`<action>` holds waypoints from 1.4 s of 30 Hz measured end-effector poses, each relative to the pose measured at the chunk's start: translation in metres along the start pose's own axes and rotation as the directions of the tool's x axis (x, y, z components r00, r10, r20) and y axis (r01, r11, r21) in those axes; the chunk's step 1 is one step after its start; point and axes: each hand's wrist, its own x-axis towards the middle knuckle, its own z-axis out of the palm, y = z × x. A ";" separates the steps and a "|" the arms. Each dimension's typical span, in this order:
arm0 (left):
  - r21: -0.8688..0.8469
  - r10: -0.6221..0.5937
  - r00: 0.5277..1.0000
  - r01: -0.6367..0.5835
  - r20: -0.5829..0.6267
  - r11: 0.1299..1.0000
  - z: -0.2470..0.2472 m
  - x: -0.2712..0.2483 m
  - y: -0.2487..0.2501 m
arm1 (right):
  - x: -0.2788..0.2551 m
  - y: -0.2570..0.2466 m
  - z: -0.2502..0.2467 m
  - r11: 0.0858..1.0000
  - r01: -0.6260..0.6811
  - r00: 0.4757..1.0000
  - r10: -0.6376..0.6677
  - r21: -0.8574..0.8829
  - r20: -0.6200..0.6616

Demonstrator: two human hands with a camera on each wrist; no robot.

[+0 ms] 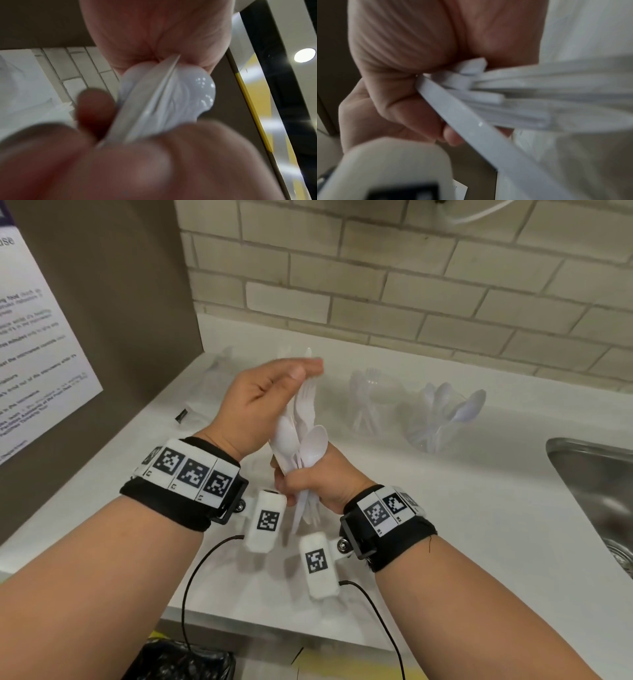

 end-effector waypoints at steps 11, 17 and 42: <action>-0.113 -0.245 0.969 0.242 -0.014 0.964 -0.010 -0.001 -0.014 | 0.003 -0.011 -0.010 0.993 -0.087 0.994 0.092 0.079 -0.066; -0.268 -0.450 0.834 0.535 0.318 0.801 0.000 -0.032 -0.022 | 0.008 -0.023 -0.015 0.988 -0.011 1.000 0.010 0.151 0.006; -0.600 -0.619 0.782 0.531 0.076 0.598 0.004 -0.046 -0.018 | 0.006 -0.014 0.028 0.948 -0.221 0.971 0.235 -0.228 0.037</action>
